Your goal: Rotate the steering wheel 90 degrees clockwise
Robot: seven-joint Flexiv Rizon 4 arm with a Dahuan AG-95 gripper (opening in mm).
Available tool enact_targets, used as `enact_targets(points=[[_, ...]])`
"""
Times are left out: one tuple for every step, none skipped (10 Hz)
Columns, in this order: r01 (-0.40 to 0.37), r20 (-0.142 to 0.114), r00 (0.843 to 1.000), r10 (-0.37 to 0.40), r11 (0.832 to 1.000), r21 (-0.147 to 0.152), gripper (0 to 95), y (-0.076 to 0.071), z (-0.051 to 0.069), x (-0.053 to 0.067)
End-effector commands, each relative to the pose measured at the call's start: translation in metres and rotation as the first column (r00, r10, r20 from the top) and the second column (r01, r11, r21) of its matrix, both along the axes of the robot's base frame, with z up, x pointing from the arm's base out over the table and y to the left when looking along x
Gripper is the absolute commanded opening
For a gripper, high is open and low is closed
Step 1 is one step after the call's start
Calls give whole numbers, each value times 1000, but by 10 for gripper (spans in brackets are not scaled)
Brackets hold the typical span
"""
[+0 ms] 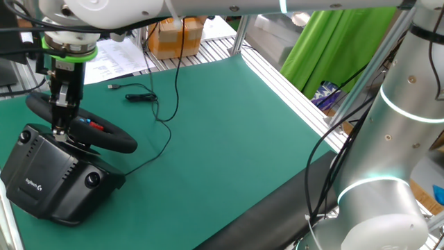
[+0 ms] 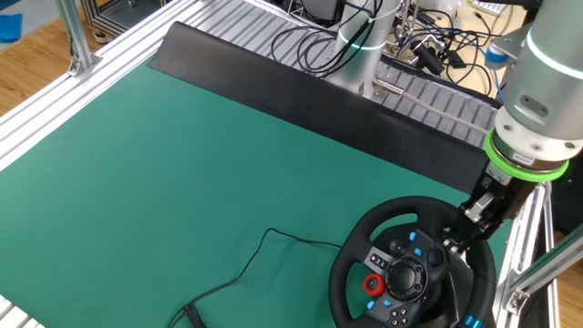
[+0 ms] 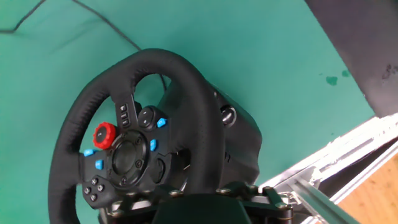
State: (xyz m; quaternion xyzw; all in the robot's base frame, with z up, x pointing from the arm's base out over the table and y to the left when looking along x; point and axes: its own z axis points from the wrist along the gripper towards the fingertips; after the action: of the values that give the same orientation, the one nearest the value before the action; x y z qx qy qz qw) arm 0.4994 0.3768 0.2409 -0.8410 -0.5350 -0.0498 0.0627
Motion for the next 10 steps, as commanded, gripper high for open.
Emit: enact_targets(points=[[-48, 6, 999, 48, 999, -7, 760, -1, -1, 0], [-64, 8, 998, 64, 998, -7, 760, -2, -1, -2], [-89, 12, 996, 89, 996, -8, 760, -1, -1, -5], [-127, 19, 992, 128, 992, -8, 760, -2, -1, -9], [-163, 25, 986, 163, 987, -7, 760, -5, 0, -12], [-187, 31, 982, 187, 982, -3, 760, -10, 1, -14], [-223, 40, 974, 223, 975, 5, 760, -19, 4, -14], [-251, 45, 967, 251, 968, 5, 760, -25, 5, -14], [-271, 51, 961, 271, 963, 5, 760, -32, 5, -13], [-358, 75, 931, 357, 934, 0, 760, -46, 6, -14]])
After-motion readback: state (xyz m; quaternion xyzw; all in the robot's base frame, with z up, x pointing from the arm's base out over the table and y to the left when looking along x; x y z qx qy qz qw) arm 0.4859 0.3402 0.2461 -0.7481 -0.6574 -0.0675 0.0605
